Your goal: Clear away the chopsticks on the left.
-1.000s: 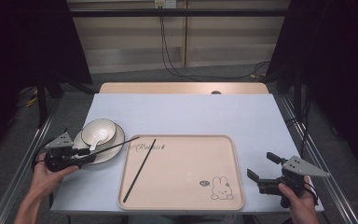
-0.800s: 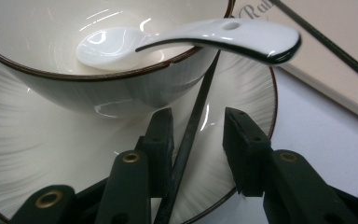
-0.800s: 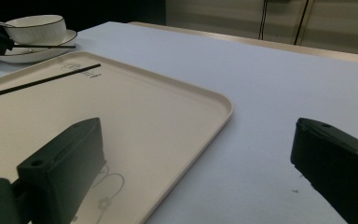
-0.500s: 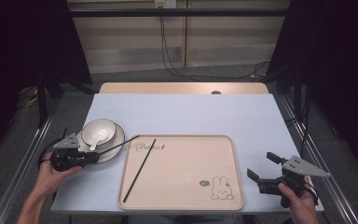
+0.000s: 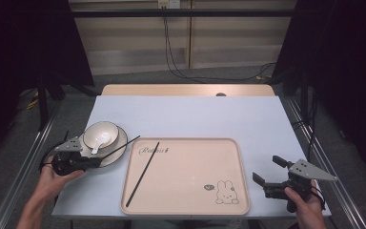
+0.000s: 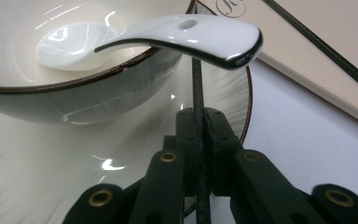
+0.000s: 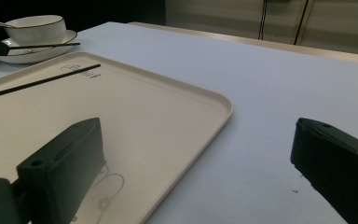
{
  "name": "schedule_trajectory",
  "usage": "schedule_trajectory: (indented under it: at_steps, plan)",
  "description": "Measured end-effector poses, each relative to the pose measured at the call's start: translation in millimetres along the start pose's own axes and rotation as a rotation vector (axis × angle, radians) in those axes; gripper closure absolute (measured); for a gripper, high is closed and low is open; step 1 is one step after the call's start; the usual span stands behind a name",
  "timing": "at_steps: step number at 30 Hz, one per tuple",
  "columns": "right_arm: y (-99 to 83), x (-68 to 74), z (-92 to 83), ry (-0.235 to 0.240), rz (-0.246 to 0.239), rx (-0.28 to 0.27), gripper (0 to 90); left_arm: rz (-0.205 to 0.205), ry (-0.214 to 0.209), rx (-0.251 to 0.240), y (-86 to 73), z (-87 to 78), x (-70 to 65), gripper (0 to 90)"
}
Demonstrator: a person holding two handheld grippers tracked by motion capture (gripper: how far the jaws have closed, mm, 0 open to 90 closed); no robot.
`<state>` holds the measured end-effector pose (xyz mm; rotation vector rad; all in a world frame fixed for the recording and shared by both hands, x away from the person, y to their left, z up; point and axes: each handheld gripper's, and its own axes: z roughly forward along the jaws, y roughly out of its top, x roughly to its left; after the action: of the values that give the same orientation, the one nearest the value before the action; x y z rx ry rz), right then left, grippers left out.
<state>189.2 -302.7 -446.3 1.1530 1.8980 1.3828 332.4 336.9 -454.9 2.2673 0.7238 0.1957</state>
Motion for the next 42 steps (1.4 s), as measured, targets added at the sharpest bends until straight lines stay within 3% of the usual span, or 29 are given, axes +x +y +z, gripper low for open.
schedule_trajectory:
  at_steps: [16,29,34,37,41,42]
  plan:
    - [0.4,-0.2,-0.5,-0.004,-0.001,-0.008,2.4,-0.031,-0.027,-0.004,4.3,-9.2,-1.8,85.6]
    - [0.7,-0.1,-0.8,-0.003,0.008,-0.020,2.1,-0.103,-0.058,-0.068,4.0,-23.5,-6.5,85.6]
    - [0.7,-0.1,-0.5,-0.004,0.013,-0.025,1.9,-0.131,-0.060,-0.103,3.3,-32.5,-12.6,85.6]
    - [0.7,-0.1,-0.7,-0.001,0.016,-0.027,1.8,-0.140,-0.078,-0.099,2.3,-35.7,-18.4,85.6]
    - [0.7,0.1,-1.0,0.001,0.023,-0.031,1.7,-0.158,-0.071,-0.097,0.5,-37.3,-23.2,85.6]
    - [0.8,0.4,-1.1,-0.001,0.025,-0.033,1.7,-0.179,-0.069,-0.115,-0.7,-39.5,-28.0,85.6]
